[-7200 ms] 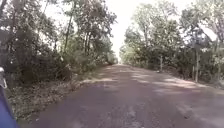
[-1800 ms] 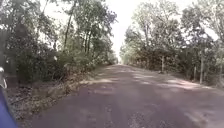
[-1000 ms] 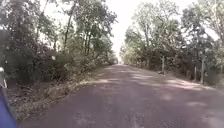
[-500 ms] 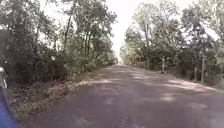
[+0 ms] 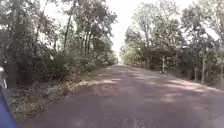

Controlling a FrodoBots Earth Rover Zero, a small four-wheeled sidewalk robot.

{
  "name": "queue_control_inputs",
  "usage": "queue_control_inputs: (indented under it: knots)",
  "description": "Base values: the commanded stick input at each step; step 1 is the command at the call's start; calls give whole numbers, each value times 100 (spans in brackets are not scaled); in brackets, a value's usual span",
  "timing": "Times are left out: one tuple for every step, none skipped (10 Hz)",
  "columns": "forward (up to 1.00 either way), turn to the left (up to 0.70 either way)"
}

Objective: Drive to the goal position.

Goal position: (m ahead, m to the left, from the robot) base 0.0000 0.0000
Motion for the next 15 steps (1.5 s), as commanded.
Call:
queue_control_inputs:
  knots:
    - [5, -3]
    - [5, -3]
    - [6, -3]
    - [6, -3]
    - [5, -3]
    - [5, -3]
    - [5, -3]
    - [6, -3]
    - [5, -3]
    - [6, -3]
    - [6, -3]
    - [5, -3]
    - [5, -3]
    - [6, -3]
    - [6, -3]
